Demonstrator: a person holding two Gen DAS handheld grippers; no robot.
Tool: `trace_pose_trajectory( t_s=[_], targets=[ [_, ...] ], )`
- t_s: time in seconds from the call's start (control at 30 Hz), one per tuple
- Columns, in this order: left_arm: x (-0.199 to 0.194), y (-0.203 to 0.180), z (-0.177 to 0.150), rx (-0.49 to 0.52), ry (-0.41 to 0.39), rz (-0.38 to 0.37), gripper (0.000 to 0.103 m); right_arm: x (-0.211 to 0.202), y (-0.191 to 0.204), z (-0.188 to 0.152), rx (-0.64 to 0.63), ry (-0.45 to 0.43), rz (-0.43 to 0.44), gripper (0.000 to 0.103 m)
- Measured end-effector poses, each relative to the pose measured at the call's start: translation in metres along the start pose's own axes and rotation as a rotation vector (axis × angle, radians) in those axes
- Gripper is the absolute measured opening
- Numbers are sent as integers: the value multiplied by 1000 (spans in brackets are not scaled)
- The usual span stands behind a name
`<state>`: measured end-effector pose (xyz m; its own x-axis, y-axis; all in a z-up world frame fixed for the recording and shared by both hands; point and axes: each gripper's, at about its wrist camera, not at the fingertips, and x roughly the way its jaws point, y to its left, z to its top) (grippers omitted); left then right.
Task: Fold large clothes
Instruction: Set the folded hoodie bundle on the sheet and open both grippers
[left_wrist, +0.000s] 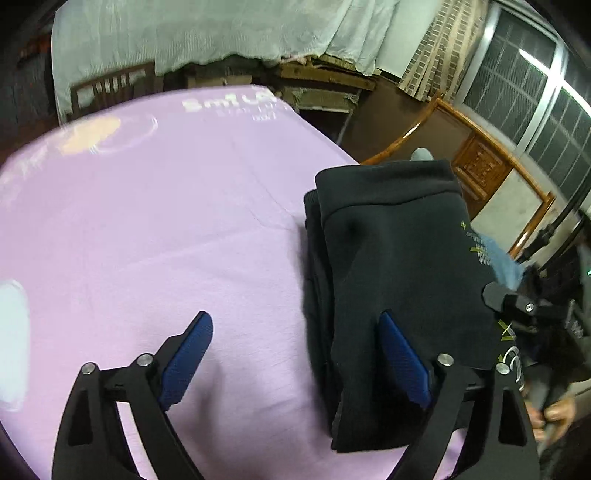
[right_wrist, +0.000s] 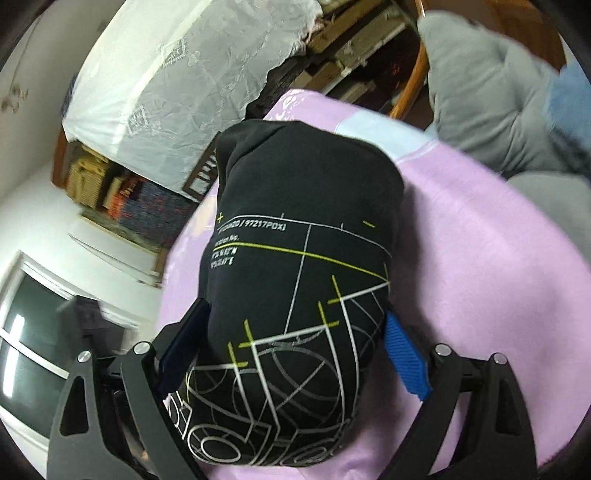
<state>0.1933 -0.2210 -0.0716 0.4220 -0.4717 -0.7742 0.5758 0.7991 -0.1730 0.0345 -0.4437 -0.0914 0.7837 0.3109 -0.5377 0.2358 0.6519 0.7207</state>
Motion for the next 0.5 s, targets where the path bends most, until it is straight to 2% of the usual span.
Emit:
trace_pose_trajectory(
  t_s=[0.03,0.1,0.2,0.27,0.3,0.4,0.5],
  targets=[
    [-1,-5,-1,19,-10,23,95,-4,6,-3,-28,-20,-35,88],
    [-1,-8,-4,39,-11,52,95,-21,29,-14,-176,-116,-183,88],
    [0,-9,-10,35,-6,58,95,-35,58,-33,-350,-202,-294,88],
    [-2,-7,-15,29,-3,59,95,-29,71,-51,-453,-195,-327,77],
    [-2,-8,-16,28,-2,60,95,-24,72,-57,-458,-189,-326,73],
    [-3,-15,-20,33,-2,72,95,2,63,-63,-435,-119,-267,73],
    [-9,-21,-25,45,-9,88,95,6,71,-67,-465,-121,-310,73]
  ],
)
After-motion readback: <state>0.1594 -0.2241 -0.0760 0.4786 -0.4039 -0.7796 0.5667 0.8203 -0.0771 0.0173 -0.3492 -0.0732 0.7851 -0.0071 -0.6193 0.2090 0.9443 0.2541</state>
